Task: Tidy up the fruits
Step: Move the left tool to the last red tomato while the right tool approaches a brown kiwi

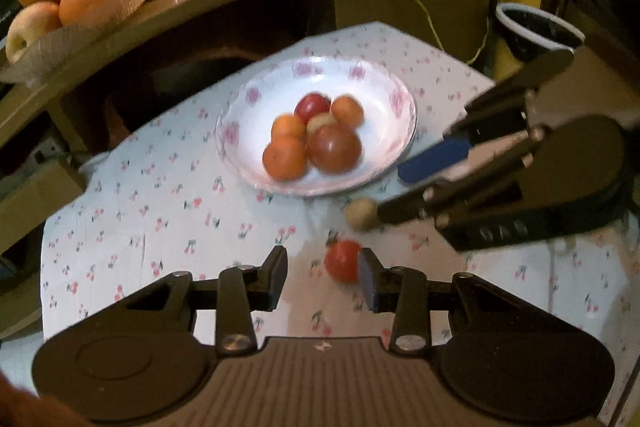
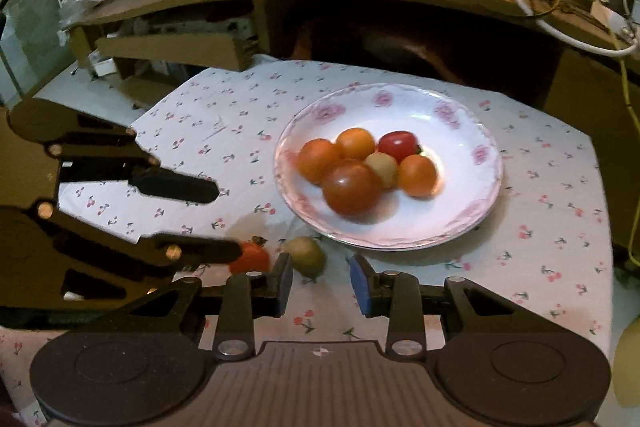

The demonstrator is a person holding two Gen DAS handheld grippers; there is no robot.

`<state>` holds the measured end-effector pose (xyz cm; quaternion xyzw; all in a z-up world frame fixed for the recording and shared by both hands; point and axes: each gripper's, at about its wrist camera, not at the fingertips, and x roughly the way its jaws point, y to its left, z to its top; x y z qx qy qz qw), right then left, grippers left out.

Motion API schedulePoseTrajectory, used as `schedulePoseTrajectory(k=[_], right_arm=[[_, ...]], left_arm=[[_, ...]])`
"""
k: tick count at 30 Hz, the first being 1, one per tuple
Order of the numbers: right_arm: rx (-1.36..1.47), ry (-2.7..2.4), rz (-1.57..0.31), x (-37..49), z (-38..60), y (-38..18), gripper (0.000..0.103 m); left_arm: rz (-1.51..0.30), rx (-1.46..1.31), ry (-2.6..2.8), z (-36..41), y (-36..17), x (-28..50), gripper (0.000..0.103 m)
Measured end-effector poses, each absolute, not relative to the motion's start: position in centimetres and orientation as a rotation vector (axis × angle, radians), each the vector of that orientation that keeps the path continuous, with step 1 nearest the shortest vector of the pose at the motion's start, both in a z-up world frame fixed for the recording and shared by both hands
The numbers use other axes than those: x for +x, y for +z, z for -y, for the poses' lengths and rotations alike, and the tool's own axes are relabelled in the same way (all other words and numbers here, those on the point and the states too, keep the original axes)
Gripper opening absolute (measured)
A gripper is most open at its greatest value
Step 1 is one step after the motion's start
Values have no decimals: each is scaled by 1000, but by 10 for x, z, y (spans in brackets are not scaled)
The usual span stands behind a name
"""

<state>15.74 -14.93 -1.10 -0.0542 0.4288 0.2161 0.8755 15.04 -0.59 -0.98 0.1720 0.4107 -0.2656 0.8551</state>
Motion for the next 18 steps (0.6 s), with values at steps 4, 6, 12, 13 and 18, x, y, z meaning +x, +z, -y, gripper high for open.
schedulePoseTrajectory(k=[4, 6, 12, 13, 18], right_arm=[[-109, 461, -915, 165, 142, -19, 34], [-103, 467, -927, 168, 139, -23, 34], [-111, 464, -949, 174, 133, -33, 27], [-113, 462, -952, 175, 132, -33, 25], [-102, 428, -966, 173, 143, -30, 25]], left_arm=[[-882, 356, -560, -1, -16, 150, 43], [-886, 353, -558, -3, -18, 150, 43], [-875, 332, -563, -1, -20, 151, 43], [-874, 327, -566, 1, -20, 152, 43], [-878, 316, -579, 12, -30, 157, 43]])
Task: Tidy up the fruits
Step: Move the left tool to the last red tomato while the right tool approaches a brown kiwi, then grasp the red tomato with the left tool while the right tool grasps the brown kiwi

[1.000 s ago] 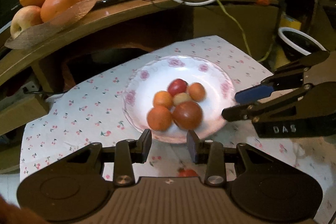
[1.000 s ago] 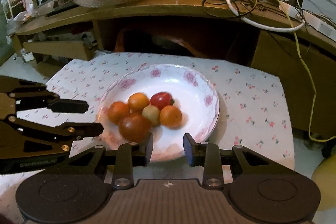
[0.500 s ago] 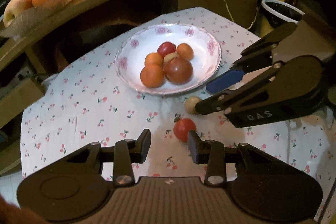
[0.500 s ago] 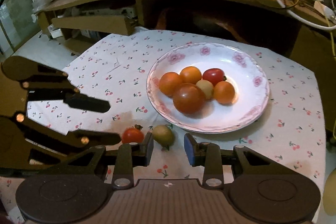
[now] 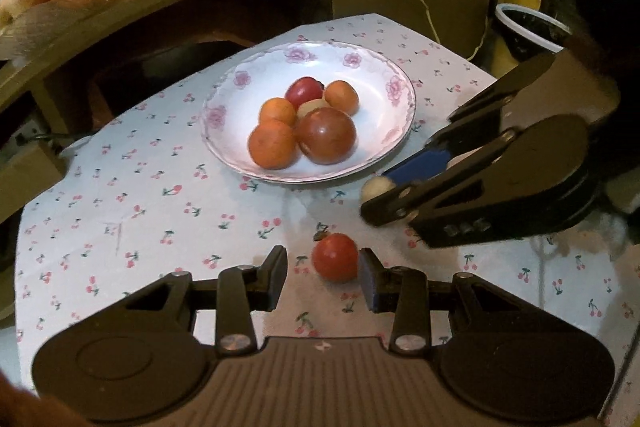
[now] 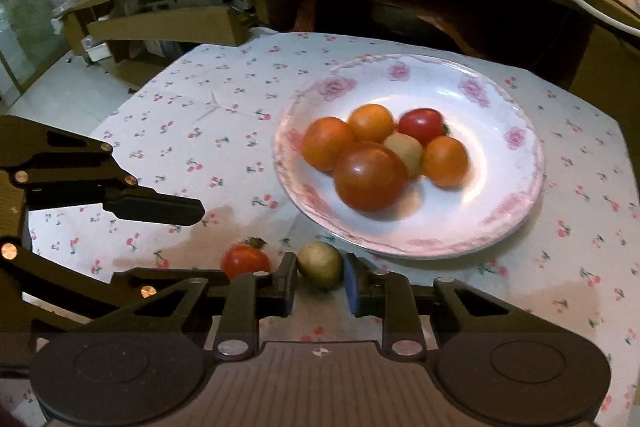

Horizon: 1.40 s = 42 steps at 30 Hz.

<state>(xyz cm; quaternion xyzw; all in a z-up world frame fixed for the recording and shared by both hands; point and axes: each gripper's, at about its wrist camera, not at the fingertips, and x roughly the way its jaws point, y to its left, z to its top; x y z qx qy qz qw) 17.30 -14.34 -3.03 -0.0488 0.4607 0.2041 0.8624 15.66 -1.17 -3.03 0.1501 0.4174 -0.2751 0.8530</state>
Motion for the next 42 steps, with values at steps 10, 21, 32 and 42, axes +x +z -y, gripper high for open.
schedulePoseTrajectory(k=[10, 21, 32, 42], right_arm=[[-86, 379, -989, 161, 179, -26, 25], [-121, 398, -983, 138, 189, -23, 25], [-169, 411, -989, 104, 184, -27, 26], [-196, 416, -995, 102, 181, -27, 30]], left_arm=[[-888, 319, -536, 33, -42, 160, 37], [-900, 299, -513, 38, -36, 132, 33], [-903, 324, -521, 38, -40, 106, 34], [-908, 279, -474, 37, -43, 104, 42]])
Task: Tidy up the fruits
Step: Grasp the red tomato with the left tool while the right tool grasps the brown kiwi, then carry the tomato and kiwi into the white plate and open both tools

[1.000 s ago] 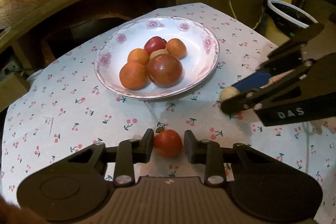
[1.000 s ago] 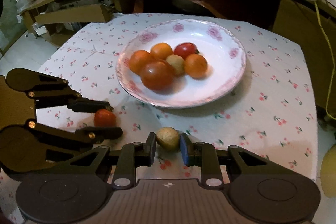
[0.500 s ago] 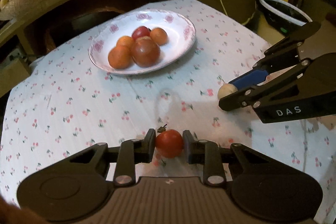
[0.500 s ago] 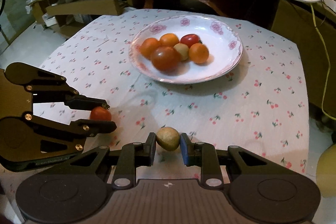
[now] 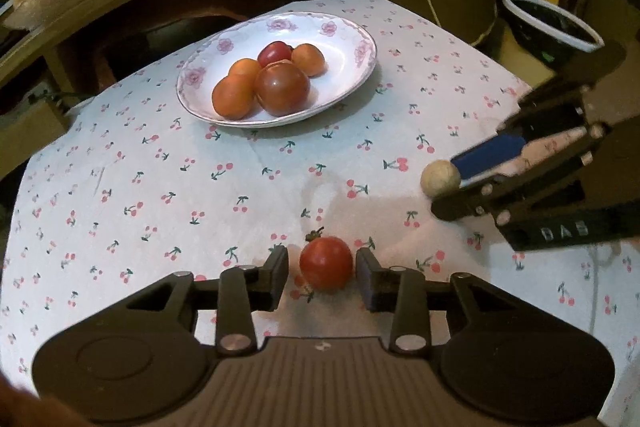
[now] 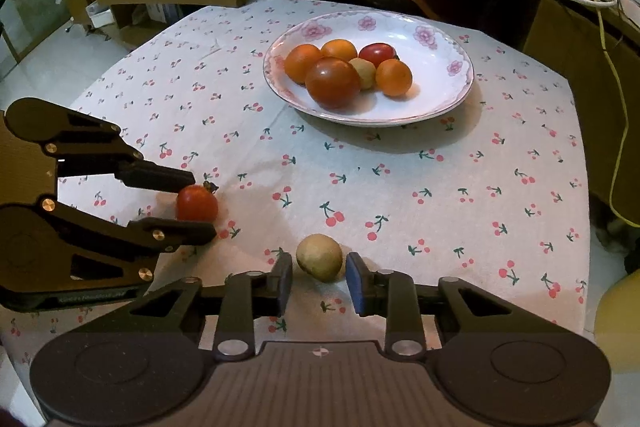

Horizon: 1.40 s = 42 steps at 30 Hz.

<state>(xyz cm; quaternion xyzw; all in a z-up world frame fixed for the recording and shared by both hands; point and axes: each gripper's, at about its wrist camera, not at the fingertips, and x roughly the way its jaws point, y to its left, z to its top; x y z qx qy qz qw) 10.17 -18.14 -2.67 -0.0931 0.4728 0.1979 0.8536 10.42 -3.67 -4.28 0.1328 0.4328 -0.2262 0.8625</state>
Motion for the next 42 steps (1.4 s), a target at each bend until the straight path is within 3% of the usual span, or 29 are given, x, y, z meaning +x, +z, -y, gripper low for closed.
schedulePoseTrajectory(k=[4, 6, 42], right_arm=[[-208, 400, -988, 98, 181, -27, 29], [-215, 392, -995, 97, 179, -26, 22], [-70, 305, -872, 186, 188, 5, 20]], left_arm=[[-920, 254, -451, 38, -43, 104, 40], [-941, 275, -450, 42, -40, 105, 33], [-800, 220, -384, 43, 3, 209, 33]])
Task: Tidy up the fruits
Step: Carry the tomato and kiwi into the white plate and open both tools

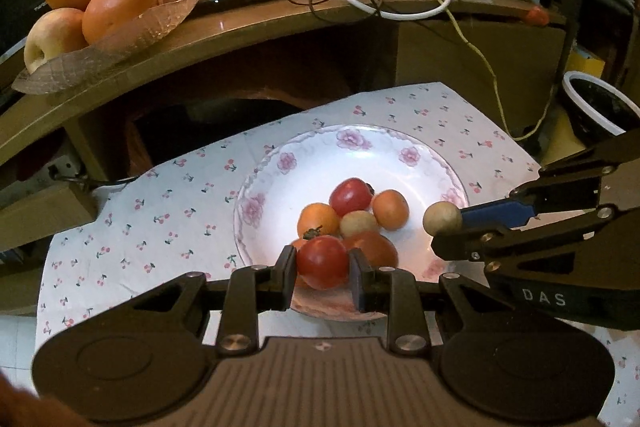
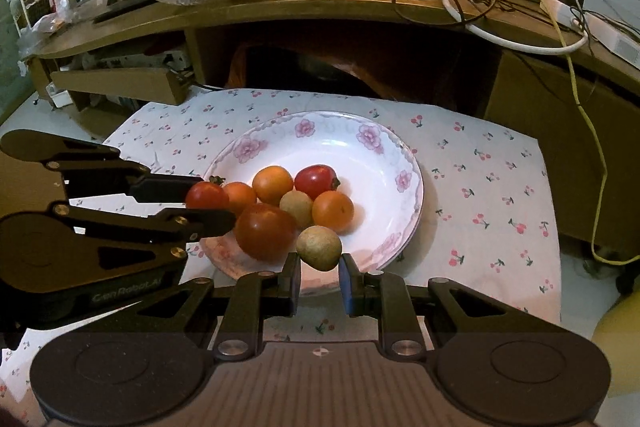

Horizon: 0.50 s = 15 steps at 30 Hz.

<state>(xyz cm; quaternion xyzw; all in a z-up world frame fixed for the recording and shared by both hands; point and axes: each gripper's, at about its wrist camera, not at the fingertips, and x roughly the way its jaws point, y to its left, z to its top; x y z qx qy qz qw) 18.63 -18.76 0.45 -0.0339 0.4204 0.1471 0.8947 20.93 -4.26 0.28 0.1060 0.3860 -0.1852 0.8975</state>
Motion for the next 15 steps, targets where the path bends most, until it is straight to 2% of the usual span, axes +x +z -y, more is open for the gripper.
schedulePoseTrajectory(k=[15], right_arm=[[-65, 288, -894, 210, 187, -9, 21]], left_arm=[[-790, 228, -341, 43, -7, 241, 33]])
